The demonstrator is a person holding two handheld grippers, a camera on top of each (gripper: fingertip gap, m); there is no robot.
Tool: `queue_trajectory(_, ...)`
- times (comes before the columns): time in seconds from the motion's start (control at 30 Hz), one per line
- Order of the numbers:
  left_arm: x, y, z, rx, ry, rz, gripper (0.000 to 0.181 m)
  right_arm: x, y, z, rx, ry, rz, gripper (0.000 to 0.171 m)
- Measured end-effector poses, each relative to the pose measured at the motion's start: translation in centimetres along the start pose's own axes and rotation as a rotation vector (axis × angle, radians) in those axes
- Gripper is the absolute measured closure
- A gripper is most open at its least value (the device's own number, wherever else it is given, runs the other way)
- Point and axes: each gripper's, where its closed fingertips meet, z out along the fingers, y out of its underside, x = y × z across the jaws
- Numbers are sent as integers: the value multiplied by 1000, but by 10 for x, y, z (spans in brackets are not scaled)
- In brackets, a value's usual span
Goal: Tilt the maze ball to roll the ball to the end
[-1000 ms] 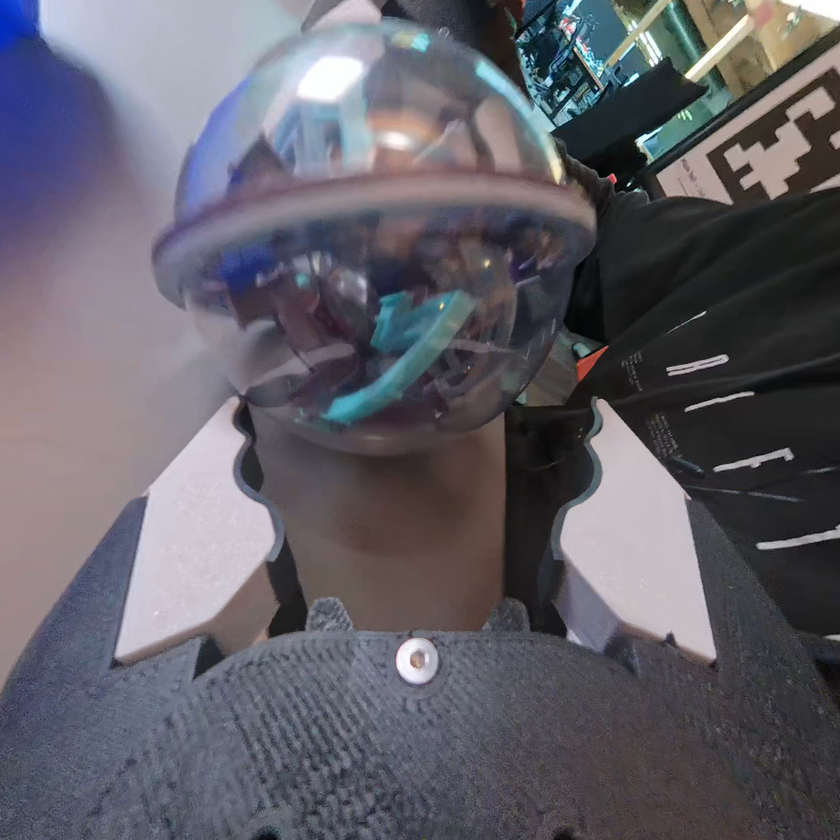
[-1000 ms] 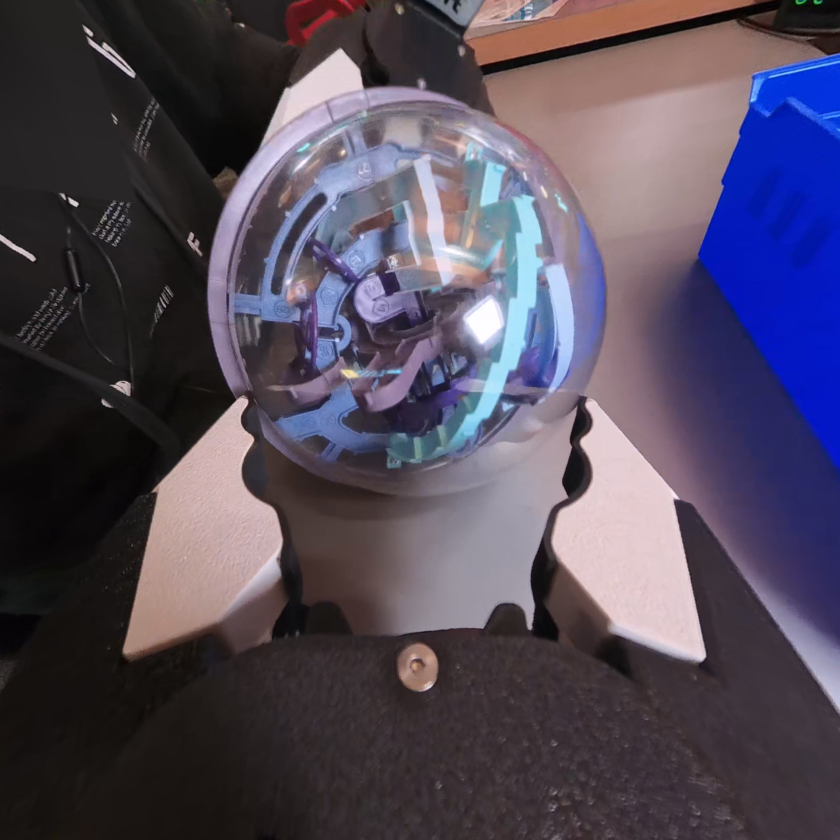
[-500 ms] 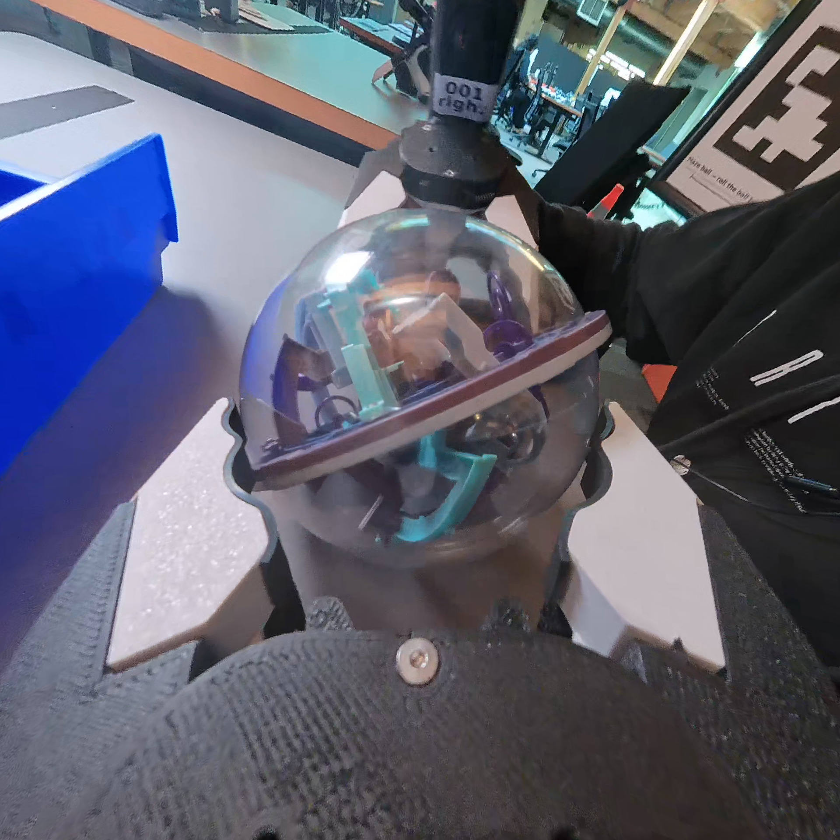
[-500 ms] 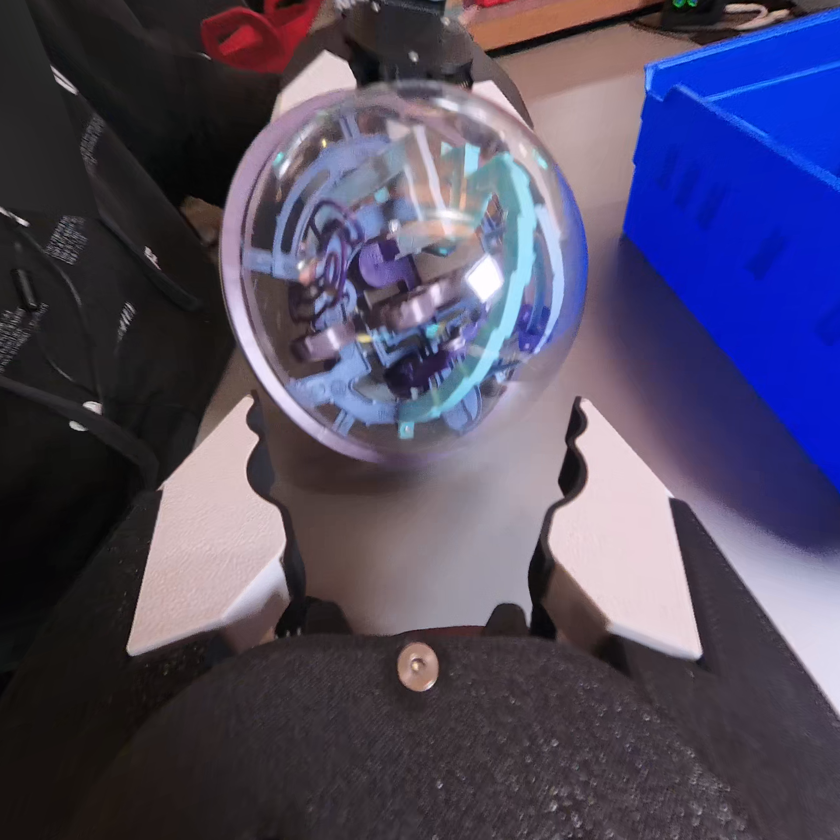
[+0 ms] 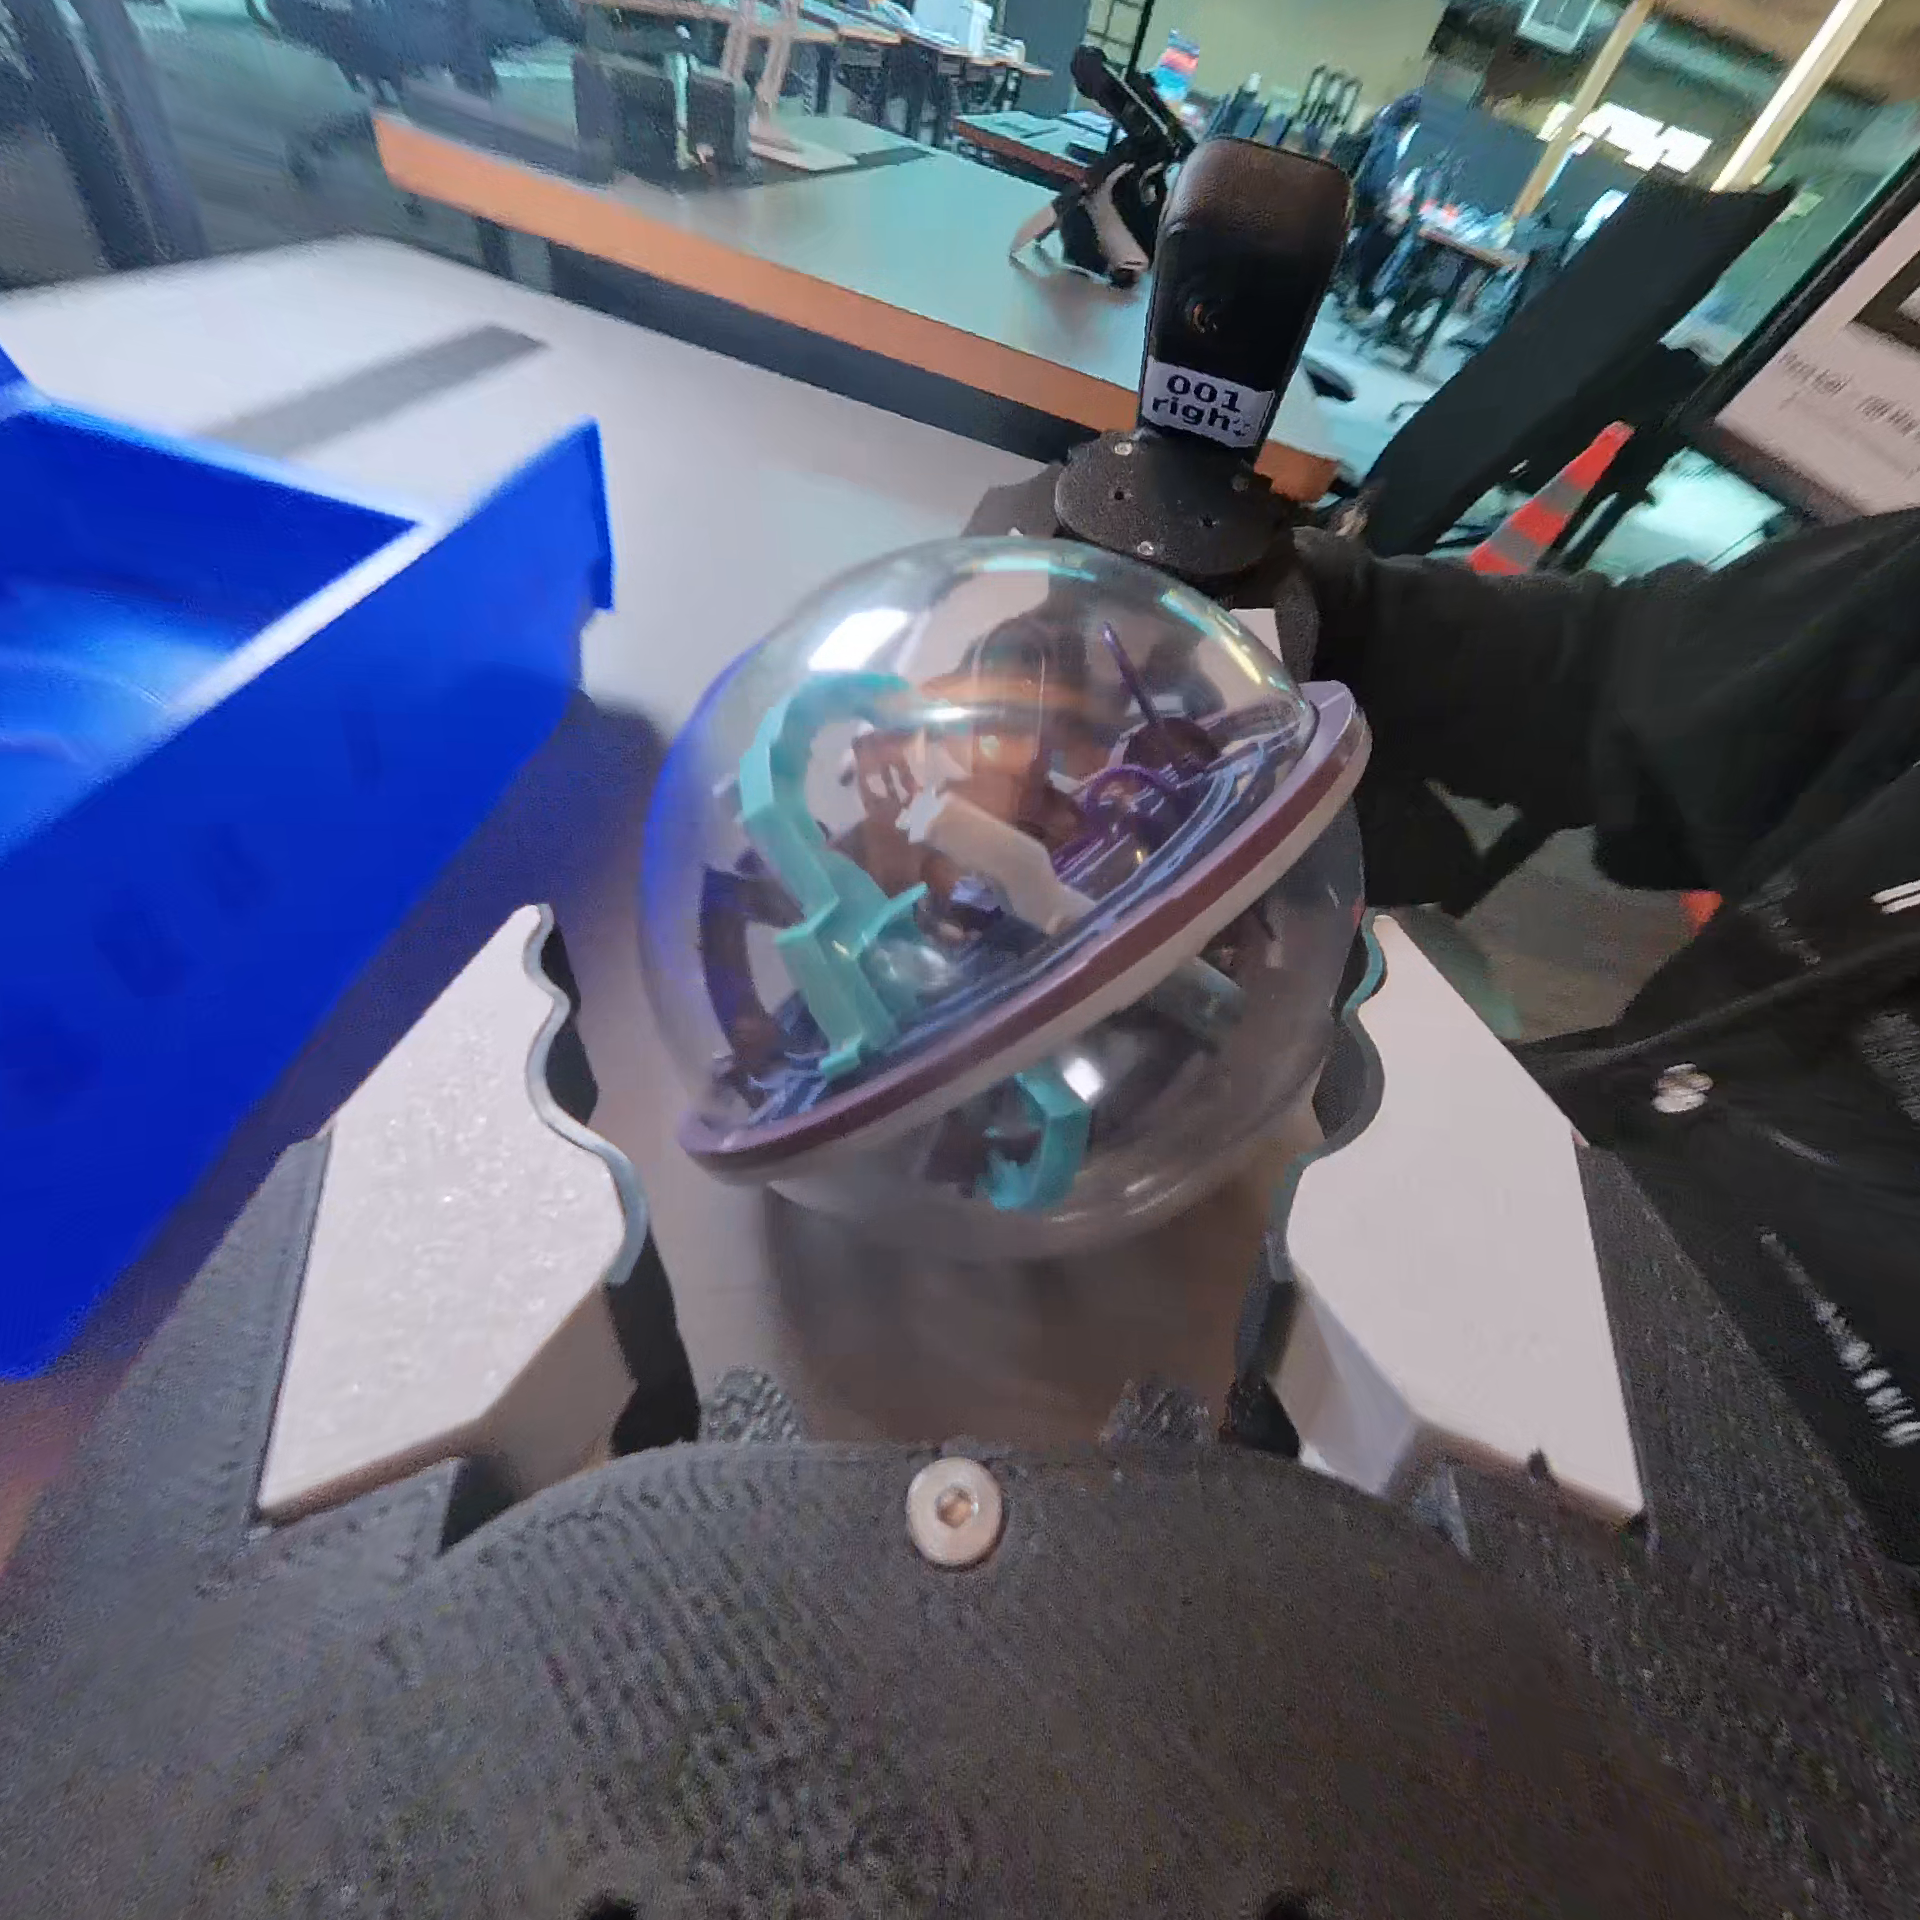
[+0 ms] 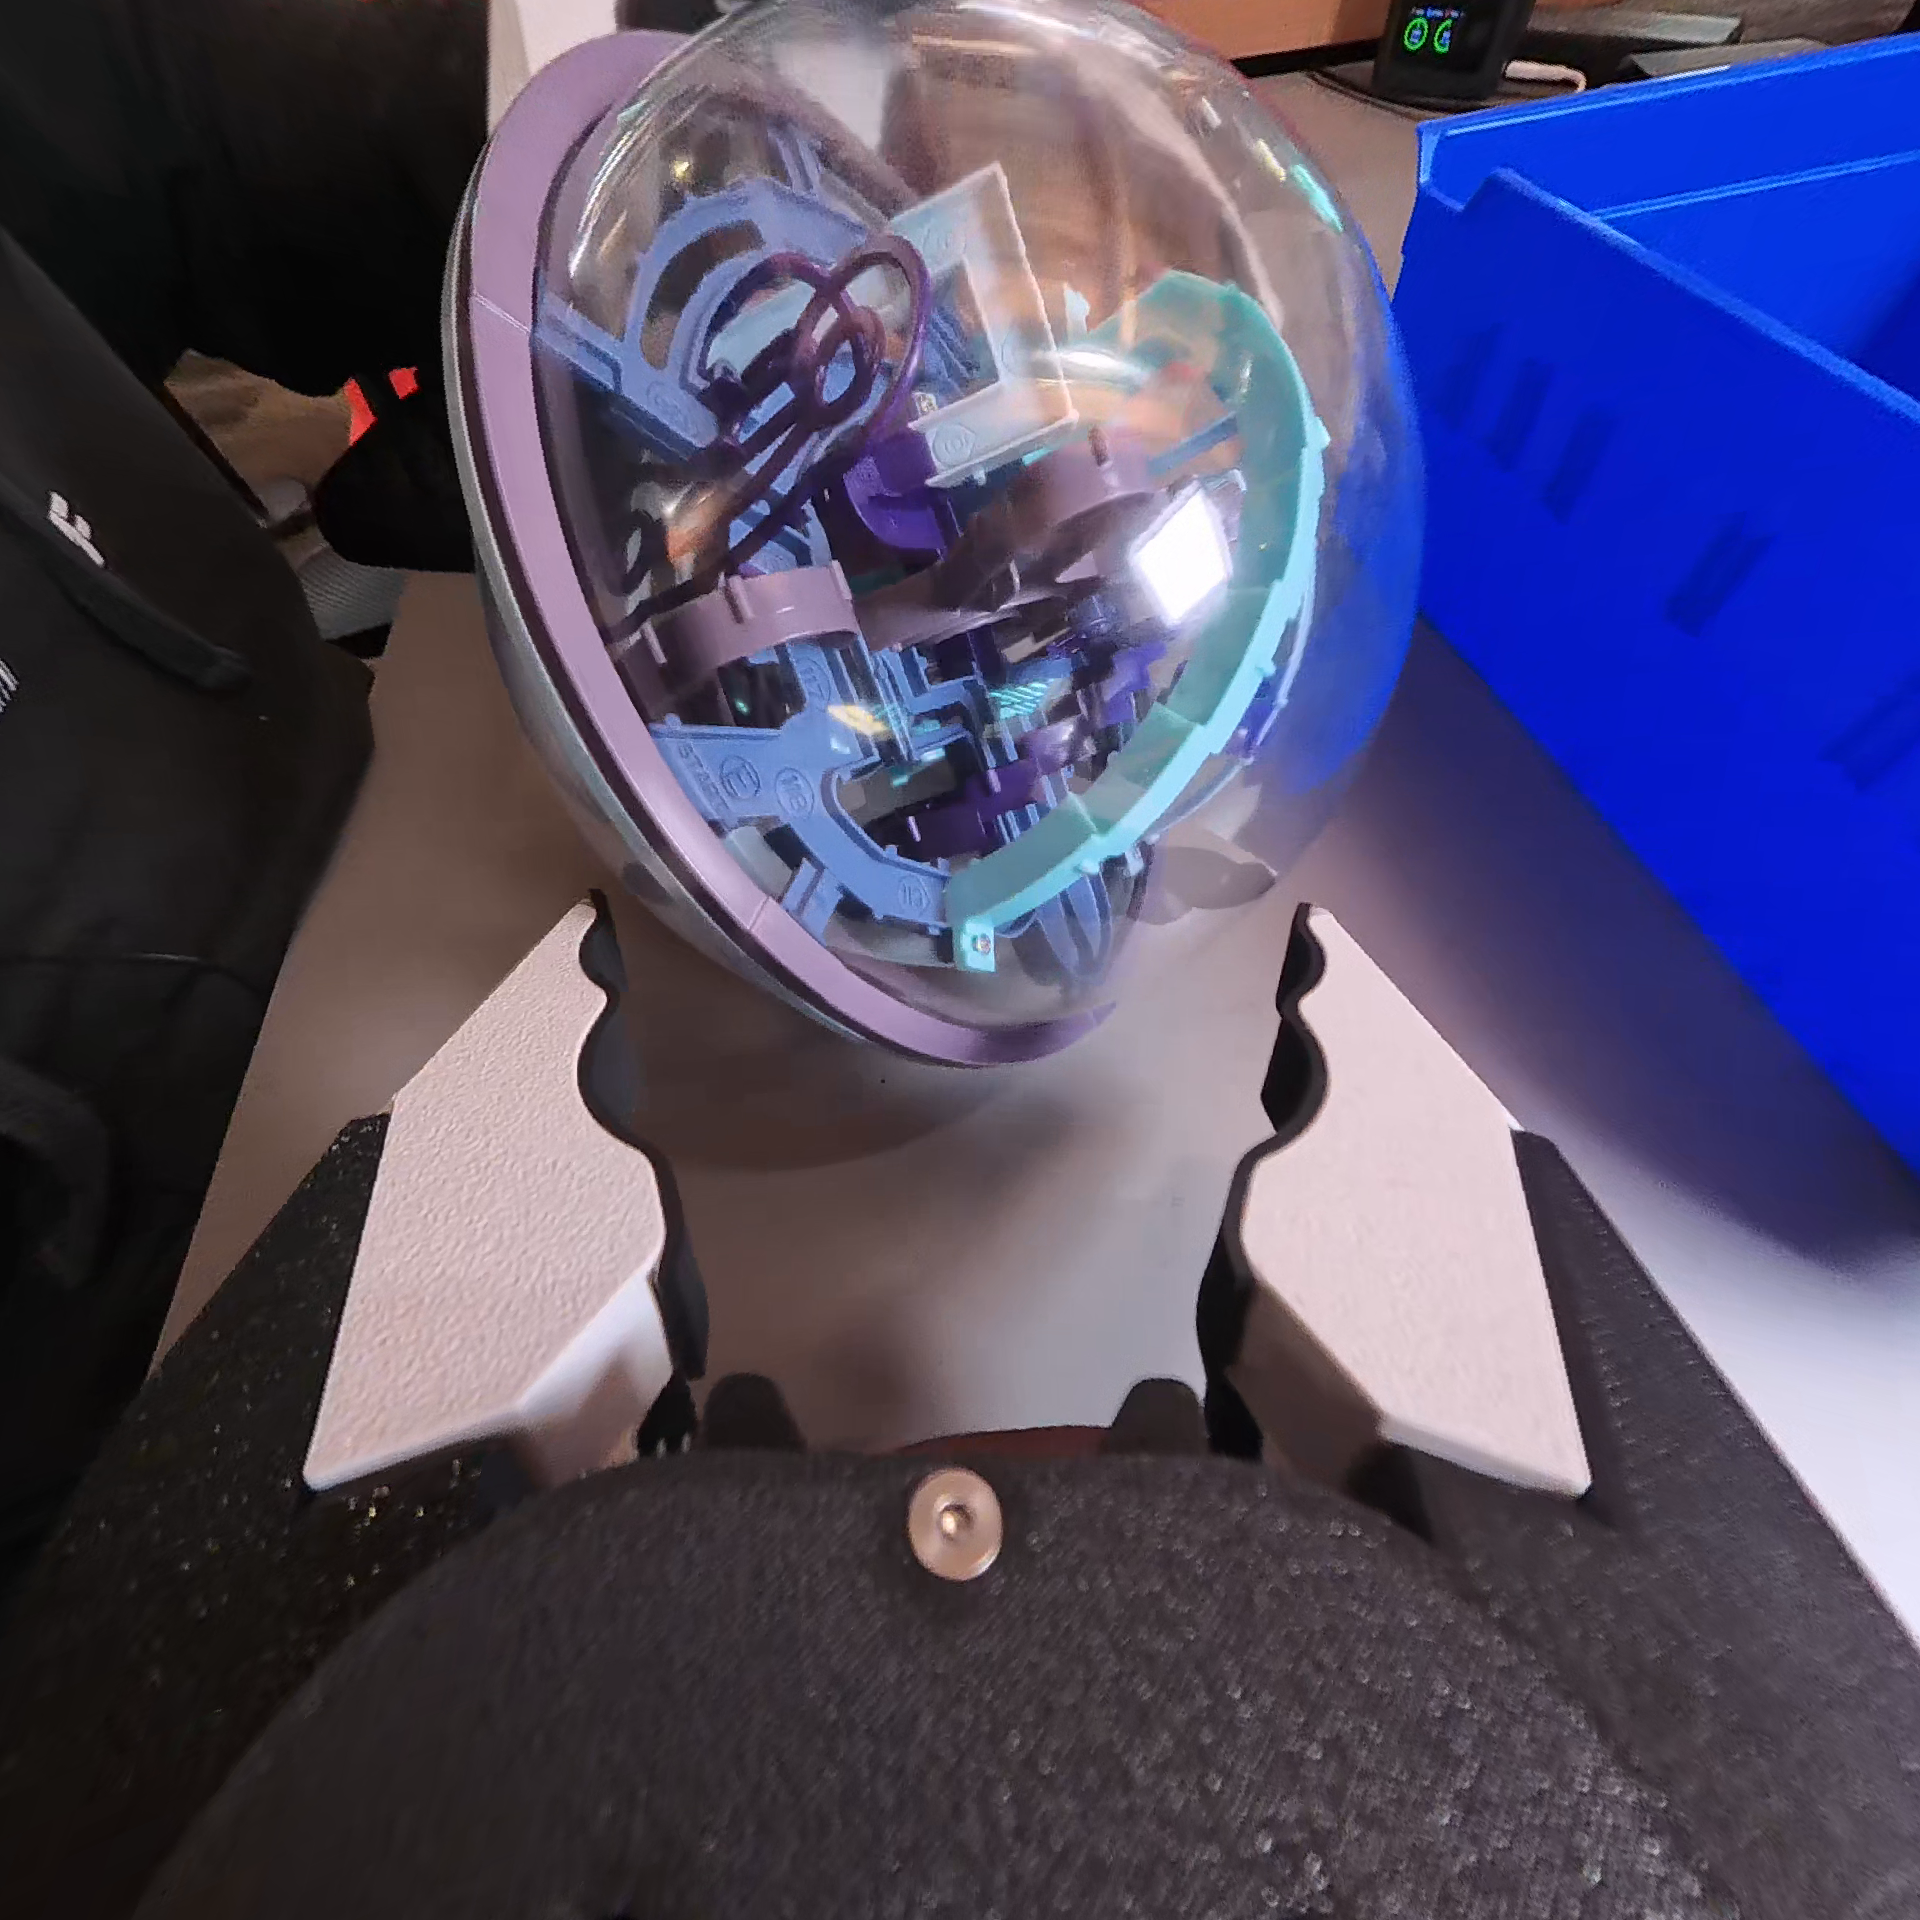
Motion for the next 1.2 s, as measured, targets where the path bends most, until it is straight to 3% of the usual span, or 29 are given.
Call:
queue_trajectory(0.23, 9, -7, 9, -47, 14, 101, 50, 1, 2, 8, -3, -14, 28, 51)
queue_trajectory(1.2, -14, -16, 1, 38, 88, -312, 53, 1, -17, 11, 41, -41, 186, 52)
